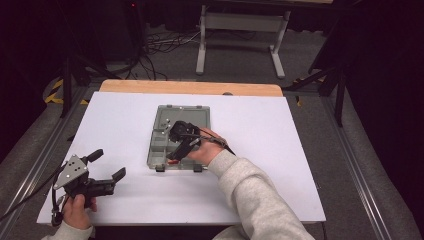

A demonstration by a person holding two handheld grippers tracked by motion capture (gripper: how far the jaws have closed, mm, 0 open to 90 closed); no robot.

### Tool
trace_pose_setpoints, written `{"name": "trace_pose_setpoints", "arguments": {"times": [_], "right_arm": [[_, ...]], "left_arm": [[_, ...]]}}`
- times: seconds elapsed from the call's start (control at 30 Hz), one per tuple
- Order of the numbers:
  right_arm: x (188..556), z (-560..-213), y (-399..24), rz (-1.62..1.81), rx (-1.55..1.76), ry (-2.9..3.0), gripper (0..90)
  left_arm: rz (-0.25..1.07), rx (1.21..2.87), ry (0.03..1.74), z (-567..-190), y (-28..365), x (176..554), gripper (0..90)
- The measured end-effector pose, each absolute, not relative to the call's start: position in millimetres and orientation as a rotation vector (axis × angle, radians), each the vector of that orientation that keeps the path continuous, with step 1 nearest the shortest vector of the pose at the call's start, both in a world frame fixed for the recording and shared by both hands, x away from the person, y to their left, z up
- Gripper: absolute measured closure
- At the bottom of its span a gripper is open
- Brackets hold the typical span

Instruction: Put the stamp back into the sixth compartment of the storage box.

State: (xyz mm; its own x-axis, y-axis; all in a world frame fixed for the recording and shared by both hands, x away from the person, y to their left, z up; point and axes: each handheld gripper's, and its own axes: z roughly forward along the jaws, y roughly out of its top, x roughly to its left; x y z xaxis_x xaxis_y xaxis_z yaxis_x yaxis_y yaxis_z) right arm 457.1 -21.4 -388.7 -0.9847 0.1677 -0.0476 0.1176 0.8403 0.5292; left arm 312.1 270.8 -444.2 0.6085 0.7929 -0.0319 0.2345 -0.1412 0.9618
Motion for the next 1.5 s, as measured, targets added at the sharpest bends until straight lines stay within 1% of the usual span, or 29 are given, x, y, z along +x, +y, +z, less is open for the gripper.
{"name": "trace_pose_setpoints", "arguments": {"times": [0.03, 0.07, 0.1, 0.37, 0.5, 1.03, 1.5], "right_arm": [[455.9, -382.0, -23.2, 0.871, 0.245, 2.902, 22.1], [455.1, -378.7, -24.3, 0.885, 0.253, 2.896, 19.6], [455.1, -378.7, -24.3, 0.885, 0.253, 2.896, 19.6], [447.6, -363.0, -33.3, 0.961, 0.272, 2.824, 0.4], [445.6, -357.4, -38.6, 1.028, 0.290, 2.818, 0.1], [424.9, -342.7, -62.1, 1.116, 0.286, 2.730, 0.1], [404.7, -332.4, -104.2, 1.188, 0.349, 2.622, 0.1]], "left_arm": [[0.607, 1.687, 0.857, -444.0, 271.0, 312.2, 1.9], [0.607, 1.687, 0.857, -444.1, 271.0, 312.2, 1.9], [0.607, 1.687, 0.857, -444.1, 271.0, 312.2, 1.9], [0.606, 1.684, 0.857, -444.0, 270.8, 312.0, 1.9], [0.611, 1.678, 0.857, -444.0, 270.5, 311.9, 1.9], [0.610, 1.678, 0.859, -444.2, 270.3, 311.9, 1.9], [0.612, 1.677, 0.861, -444.3, 270.2, 311.9, 1.9]]}}
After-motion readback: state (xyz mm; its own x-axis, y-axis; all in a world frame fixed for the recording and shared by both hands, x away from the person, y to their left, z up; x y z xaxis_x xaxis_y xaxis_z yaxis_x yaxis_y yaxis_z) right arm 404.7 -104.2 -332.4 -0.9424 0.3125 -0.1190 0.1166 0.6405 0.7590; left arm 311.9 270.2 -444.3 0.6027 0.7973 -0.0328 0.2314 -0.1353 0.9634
